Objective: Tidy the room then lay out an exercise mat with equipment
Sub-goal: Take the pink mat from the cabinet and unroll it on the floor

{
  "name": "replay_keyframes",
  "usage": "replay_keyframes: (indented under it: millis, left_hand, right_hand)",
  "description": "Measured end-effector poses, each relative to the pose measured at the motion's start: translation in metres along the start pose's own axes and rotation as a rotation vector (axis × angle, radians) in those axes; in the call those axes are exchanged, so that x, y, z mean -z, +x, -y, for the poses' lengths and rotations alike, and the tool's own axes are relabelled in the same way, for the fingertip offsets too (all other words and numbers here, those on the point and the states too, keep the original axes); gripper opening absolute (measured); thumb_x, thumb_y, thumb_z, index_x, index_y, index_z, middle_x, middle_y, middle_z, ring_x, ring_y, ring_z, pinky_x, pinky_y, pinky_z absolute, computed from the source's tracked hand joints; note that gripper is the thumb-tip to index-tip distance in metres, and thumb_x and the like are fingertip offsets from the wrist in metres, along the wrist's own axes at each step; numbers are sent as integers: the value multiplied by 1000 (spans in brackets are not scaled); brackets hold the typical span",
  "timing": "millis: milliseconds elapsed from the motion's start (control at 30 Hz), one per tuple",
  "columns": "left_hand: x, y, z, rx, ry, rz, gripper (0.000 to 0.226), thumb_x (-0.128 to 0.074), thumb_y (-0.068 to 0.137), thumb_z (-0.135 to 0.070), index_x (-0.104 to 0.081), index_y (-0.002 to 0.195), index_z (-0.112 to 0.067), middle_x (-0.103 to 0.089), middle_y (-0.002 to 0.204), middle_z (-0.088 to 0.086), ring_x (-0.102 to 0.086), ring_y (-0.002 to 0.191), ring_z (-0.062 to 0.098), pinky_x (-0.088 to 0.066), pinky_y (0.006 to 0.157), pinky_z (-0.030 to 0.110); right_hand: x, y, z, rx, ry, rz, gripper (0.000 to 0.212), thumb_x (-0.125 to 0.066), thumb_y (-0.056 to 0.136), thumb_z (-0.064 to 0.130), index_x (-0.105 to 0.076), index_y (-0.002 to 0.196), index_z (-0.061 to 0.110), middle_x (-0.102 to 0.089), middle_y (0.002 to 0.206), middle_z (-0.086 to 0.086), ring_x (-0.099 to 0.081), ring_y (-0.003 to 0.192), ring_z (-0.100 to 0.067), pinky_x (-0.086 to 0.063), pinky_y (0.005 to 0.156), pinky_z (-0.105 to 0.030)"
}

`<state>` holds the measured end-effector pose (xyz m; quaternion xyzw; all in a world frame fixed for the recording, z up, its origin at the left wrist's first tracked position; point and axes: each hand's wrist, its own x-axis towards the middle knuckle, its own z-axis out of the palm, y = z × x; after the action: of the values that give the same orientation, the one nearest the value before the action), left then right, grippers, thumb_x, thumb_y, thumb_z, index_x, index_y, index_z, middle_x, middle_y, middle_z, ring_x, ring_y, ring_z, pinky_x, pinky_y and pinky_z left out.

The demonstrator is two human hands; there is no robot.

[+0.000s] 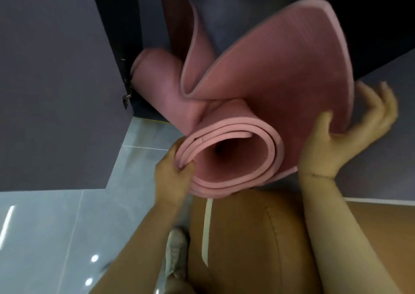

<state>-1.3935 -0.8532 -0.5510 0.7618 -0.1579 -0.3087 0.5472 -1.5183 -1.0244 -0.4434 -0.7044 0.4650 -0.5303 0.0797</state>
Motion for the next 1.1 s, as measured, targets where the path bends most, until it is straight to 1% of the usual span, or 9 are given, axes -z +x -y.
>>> replay_keyframes:
  millis: [133,233,433,533,700,767,900,1000,1100]
  left_hand:
    - [16,-2,-24,-20,157,70,59,-57,79,5,-56,132,-23,-69,112,-4,-64,99,11,-50,90,24]
    - [23,3,-38,-41,276,71,60,-56,79,5,-55,132,-22,-68,113,-3,-64,98,14,-49,89,21]
    - [65,27,-68,9,562,32,49,-54,80,2,-60,122,-23,-60,87,-3,-59,81,24,-41,74,25]
    - [87,27,-73,20,591,6,50,-55,78,6,-62,119,-22,-60,89,-3,-58,83,23,-38,76,24]
    - [87,22,-82,101,589,-78,51,-54,78,3,-62,118,-27,-59,91,-7,-51,82,15,-36,76,19]
    - [84,21,-85,131,595,-95,51,-54,78,0,-62,118,-31,-59,89,-5,-51,81,18,-37,77,24]
    - [84,21,-91,165,606,-84,45,-55,79,-4,-63,114,-32,-61,87,-6,-53,81,19,-39,77,26]
    - [81,19,-96,150,644,-62,43,-57,79,-6,-63,115,-30,-59,85,-6,-51,79,18,-38,76,26]
    - [77,16,-98,147,672,-36,40,-60,80,-9,-63,115,-30,-58,83,-8,-50,77,16,-36,75,23]
  right_hand:
    - [18,-19,-10,-621,190,116,69,-63,75,3,-32,137,7,-38,140,-14,-51,118,-17,-48,95,-22]
    - [18,-21,-15,-618,-44,205,80,-71,76,12,-28,144,8,-37,141,-9,-44,125,-14,-43,101,-21]
    - [4,-26,-17,-414,-391,295,84,-64,74,28,-29,146,4,-30,150,-17,-28,137,-32,-22,115,-43]
    - [0,-27,-22,-587,-191,306,96,-64,70,33,-18,148,-1,-27,152,-19,-27,140,-30,-22,117,-45]
    - [7,-32,-16,-728,-168,259,95,-70,65,22,-24,147,4,-24,147,-16,-28,137,-28,-24,116,-38]
    - [12,-40,-7,-1005,-16,209,102,-73,59,29,-25,147,11,-30,143,-8,-37,131,-24,-34,111,-39]
    - [27,-45,10,-1585,292,201,79,-73,78,13,-29,143,17,-51,131,-2,-54,113,-18,-43,99,-32]
    - [18,-29,3,-1706,345,377,49,-72,82,18,-51,126,13,-63,113,-3,-61,96,-18,-53,90,-37]
    - [-3,-16,-8,-1666,93,558,23,-61,91,21,-57,112,14,-60,93,-3,-56,79,-15,-53,67,-27]
